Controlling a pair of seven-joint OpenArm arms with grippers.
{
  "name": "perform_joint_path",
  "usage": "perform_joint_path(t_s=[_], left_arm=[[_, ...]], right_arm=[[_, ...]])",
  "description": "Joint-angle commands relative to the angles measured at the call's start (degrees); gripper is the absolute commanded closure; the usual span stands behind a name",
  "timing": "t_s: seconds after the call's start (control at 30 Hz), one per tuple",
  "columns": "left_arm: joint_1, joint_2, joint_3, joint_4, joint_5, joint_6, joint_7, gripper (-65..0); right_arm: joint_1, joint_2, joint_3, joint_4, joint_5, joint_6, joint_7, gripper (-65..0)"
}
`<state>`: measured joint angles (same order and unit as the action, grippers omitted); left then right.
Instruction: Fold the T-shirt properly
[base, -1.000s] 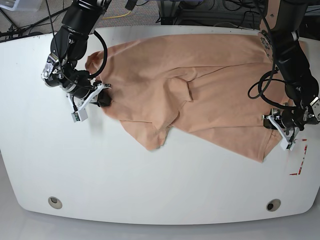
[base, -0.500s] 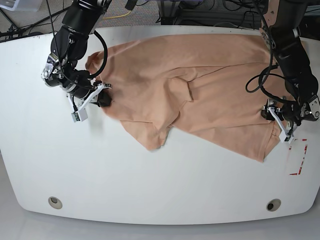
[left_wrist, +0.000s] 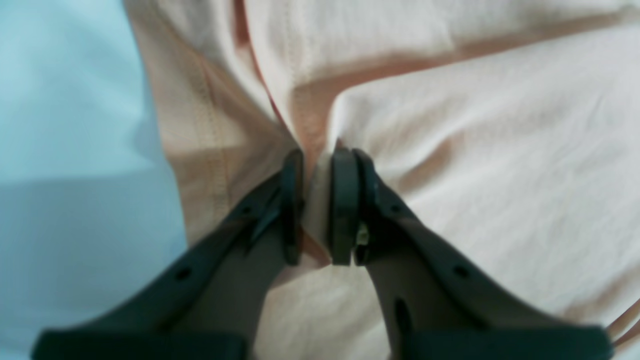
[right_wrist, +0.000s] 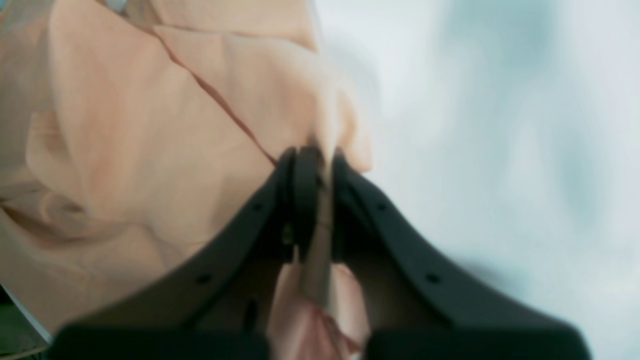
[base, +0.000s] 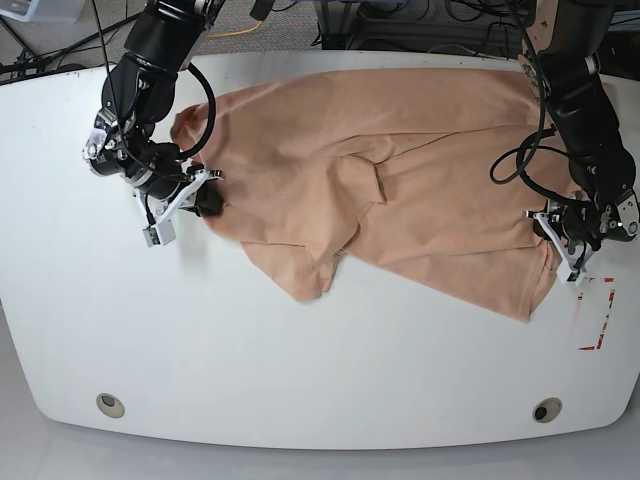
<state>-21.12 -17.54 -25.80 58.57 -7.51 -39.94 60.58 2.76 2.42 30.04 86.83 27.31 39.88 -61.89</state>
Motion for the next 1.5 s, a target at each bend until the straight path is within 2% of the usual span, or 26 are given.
perform_joint_path(t_s=[0.0, 0.07, 0.2, 0.37, 0.6, 0.73, 1.17, 1.23, 1.37, 1.47], left_arm=[[-1.5, -1.0, 0.0, 1.0, -0.3, -0.1, -0.3, -9.6], [-1.6, -1.1, 0.0, 1.0, -0.3, -0.1, -0.3, -15.8], [-1.4, -2.0, 0.0, 1.1, -0.3, -0.1, -0.1, -22.5], [-1.3, -2.2, 0.0, 1.8, -0.3, -0.1, -0.1, -23.5], [1.2, -1.9, 0.7, 9.6, -0.2, -0.1, 0.2, -23.7], [1.2, -1.8, 3.7, 9.9, -0.5, -0.1, 1.5, -23.7], [1.0, -1.8, 3.9, 9.5, -0.2, -0.1, 1.6, -23.7], [1.0, -1.8, 3.9, 9.5, -0.2, -0.1, 1.6, -26.0], [1.0, -1.7, 3.9, 9.7, -0.4, -0.1, 1.6, -36.5], [1.0, -1.7, 3.9, 9.8, -0.6, -0.1, 1.6, -35.0]], right_arm=[[1.2, 0.4, 0.1, 1.1, 1.5, 0.1, 1.3, 0.0], [1.3, 0.4, 0.2, 1.1, 1.5, 0.1, 1.3, 0.0], [1.4, 0.4, 0.2, 1.1, 1.5, 0.1, 1.3, 0.0], [1.4, 0.4, 0.2, 1.1, 1.5, 0.1, 1.3, 0.0], [1.4, 0.4, 0.2, 1.0, 1.5, 0.1, 1.3, 0.0], [1.5, 0.4, 0.2, 1.0, 1.5, 0.1, 1.3, 0.0], [2.1, 0.4, 0.2, 1.0, 1.5, 0.1, 1.3, 0.0], [2.1, 0.4, 0.2, 1.0, 1.5, 0.1, 1.3, 0.0], [2.2, 0.4, 0.2, 1.0, 1.5, 0.1, 1.3, 0.0], [2.2, 0.4, 0.2, 1.0, 1.5, 0.1, 1.3, 0.0]])
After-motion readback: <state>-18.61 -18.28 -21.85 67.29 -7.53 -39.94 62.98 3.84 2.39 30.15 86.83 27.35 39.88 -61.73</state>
